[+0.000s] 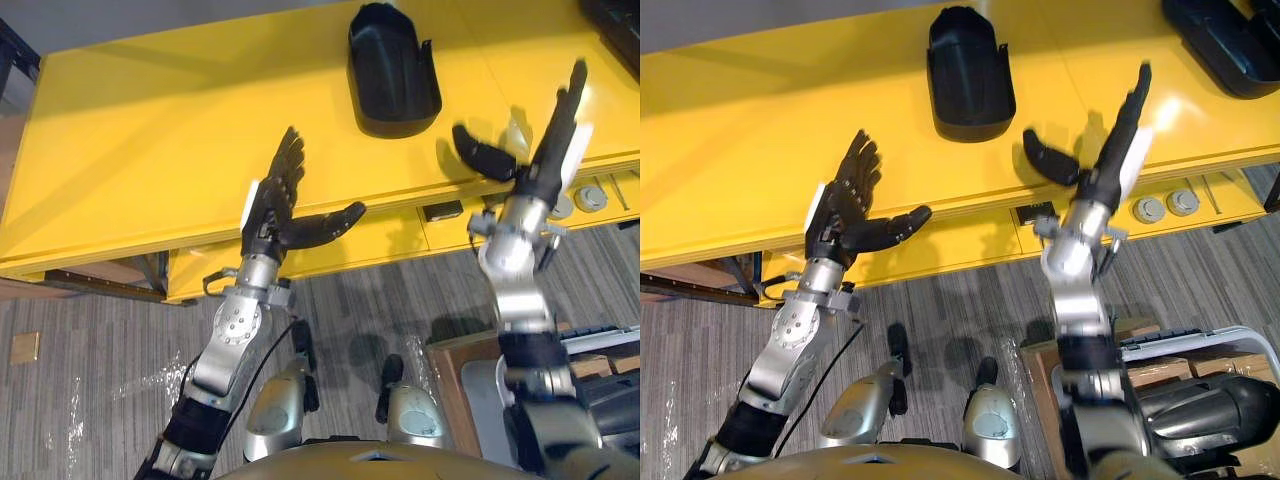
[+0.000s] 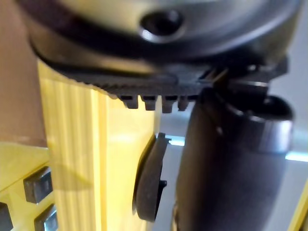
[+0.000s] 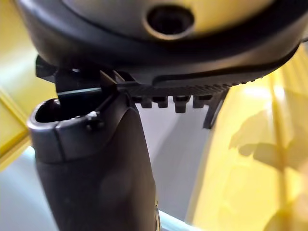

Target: Walk over and take three plastic housings, then place them on the shelf

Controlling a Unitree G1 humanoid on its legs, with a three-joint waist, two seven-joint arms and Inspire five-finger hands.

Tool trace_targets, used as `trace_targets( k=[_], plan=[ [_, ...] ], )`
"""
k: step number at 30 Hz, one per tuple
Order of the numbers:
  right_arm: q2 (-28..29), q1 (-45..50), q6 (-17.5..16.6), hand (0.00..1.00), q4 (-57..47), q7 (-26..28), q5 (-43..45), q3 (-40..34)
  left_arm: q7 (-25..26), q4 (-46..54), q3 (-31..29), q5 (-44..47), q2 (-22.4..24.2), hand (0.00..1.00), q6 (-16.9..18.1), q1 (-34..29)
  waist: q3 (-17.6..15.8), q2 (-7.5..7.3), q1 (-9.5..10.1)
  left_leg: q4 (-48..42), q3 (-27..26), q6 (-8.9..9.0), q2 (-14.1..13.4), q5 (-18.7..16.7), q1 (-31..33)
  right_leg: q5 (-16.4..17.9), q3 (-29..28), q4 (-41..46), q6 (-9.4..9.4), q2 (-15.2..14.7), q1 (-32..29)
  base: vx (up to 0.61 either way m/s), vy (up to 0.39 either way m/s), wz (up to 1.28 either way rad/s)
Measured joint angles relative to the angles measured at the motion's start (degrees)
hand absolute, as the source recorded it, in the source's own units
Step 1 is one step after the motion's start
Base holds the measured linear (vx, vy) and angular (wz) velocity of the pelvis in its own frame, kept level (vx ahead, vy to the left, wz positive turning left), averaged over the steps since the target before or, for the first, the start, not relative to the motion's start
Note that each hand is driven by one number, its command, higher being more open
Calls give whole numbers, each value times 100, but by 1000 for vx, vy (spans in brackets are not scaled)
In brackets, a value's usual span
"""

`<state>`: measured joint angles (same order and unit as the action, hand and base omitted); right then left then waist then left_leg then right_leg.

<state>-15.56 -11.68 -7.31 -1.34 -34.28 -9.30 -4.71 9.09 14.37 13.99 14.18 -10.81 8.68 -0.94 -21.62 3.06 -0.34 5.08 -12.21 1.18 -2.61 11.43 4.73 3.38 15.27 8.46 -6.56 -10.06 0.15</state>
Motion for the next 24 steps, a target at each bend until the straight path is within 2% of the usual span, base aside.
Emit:
trace_targets(
  k=[3, 6, 9, 14, 16, 20, 24],
  plan=[
    [588, 1176, -115, 100, -413, -94, 264, -515, -144, 350, -306, 357, 150, 100, 117, -527, 202, 2, -73, 13, -69, 20, -7, -91, -62, 17, 0, -169, 25, 10, 104, 49, -19, -8],
    [1121, 1897, -343, 100, -659, 44, 848, -698, -322, 528, -389, 817, 221, 100, 291, -765, 455, -25, -160, 13, -217, 18, -6, -179, -219, -4, -125, -291, -1, 8, 208, 66, -9, -23],
    [1299, 2356, -612, 100, -930, 284, 1065, -630, -412, 681, -382, 1035, 375, 100, 417, -836, 665, -68, -233, 12, -446, 33, -29, -265, -369, -46, -327, -379, -53, 18, 250, 59, -8, -37],
    [1644, 2789, -1055, 100, -1024, 511, 2109, -872, -420, 706, -457, 1350, 435, 100, 498, -852, 976, -215, -346, 8, -937, 46, -108, -378, -635, -166, -797, -566, -64, 83, 311, 56, -5, -51],
    [1786, 2990, -1055, 100, -1078, 512, 2111, -1034, -434, 707, -549, 1585, 446, 100, 490, -879, 1004, -252, -401, -2, -1121, 64, -134, -403, -707, -245, -960, -665, -59, 111, 319, 27, 1, -53],
    [1876, 3418, -1059, 100, -1078, 605, 2452, -1317, -426, 705, -822, 1855, 455, 100, 467, -1073, 1104, -324, -695, -3, -1741, 157, -220, -600, -876, -404, -1606, -869, -36, 205, 188, 0, 14, -82],
    [1887, 3810, -1068, 100, -1077, 1114, 2979, -1468, -420, 695, -867, 1943, 454, 100, 490, -1069, 1165, -333, -958, -10, -2249, 246, -296, -685, -949, -470, -2067, -871, -10, 302, -64, -5, 2, -75]
  ],
)
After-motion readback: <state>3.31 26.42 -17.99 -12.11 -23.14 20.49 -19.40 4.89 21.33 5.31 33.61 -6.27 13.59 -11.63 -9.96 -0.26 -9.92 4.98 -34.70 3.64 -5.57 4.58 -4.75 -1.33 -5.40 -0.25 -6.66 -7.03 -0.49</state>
